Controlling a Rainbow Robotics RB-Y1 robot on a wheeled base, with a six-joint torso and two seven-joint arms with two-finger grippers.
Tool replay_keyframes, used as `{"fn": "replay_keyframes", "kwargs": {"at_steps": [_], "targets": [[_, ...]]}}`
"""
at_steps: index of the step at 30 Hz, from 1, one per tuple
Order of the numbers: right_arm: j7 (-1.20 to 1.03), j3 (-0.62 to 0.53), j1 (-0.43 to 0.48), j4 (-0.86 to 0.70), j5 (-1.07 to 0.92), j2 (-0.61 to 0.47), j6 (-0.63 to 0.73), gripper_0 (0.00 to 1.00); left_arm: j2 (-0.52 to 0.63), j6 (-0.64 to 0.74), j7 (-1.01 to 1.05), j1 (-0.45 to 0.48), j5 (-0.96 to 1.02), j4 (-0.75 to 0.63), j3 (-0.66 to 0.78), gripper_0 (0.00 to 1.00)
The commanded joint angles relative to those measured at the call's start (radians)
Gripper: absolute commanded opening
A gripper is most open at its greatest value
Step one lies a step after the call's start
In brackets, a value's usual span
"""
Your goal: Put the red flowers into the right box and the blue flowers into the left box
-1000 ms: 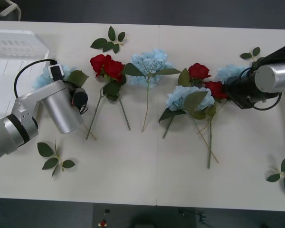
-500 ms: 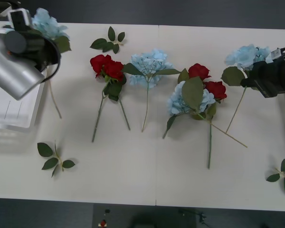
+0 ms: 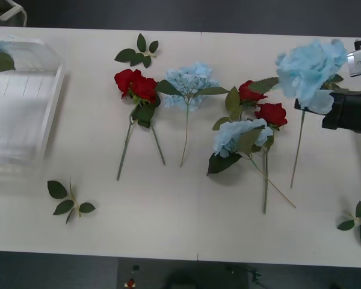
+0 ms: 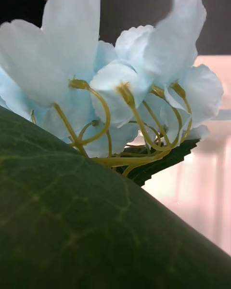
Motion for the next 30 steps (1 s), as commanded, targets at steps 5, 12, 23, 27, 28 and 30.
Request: {"fn": "replay_keyframes", "kwargs": {"at_steps": [5,12,23,27,28,30], "targets": [[0.185,0.004,-0.022,-0.162,-0.014,0.174,0.007,0.0,0.035,-0.14,-0.14,-0.024,0.074,0.122,-0.012,1.0],[0.262,0.008,-0.081,-0.186,0.095,0.305,0.057,0.0,0.035,-0.142,-0.275,-0.001,0.319,-0.029,-0.012,1.0],[0.259,0.008,-0.173,-0.186,0.179,0.423,0.163,0.0,-0.123,0.021,-0.76,-0.023,0.836,-0.134,-0.012,1.0],[0.254,0.008,-0.184,-0.186,0.168,0.431,0.192,0.0,-0.24,0.085,-1.125,-0.015,1.156,-0.044,-0.015,1.0],[0.254,0.01,-0.186,-0.186,0.165,0.431,0.196,0.0,-0.26,0.101,-1.229,-0.016,1.222,-0.009,-0.016,1.0],[0.252,0.008,-0.184,-0.186,0.159,0.432,0.197,0.0,-0.303,0.144,-1.453,-0.032,1.33,0.06,-0.036,1.0]]}}
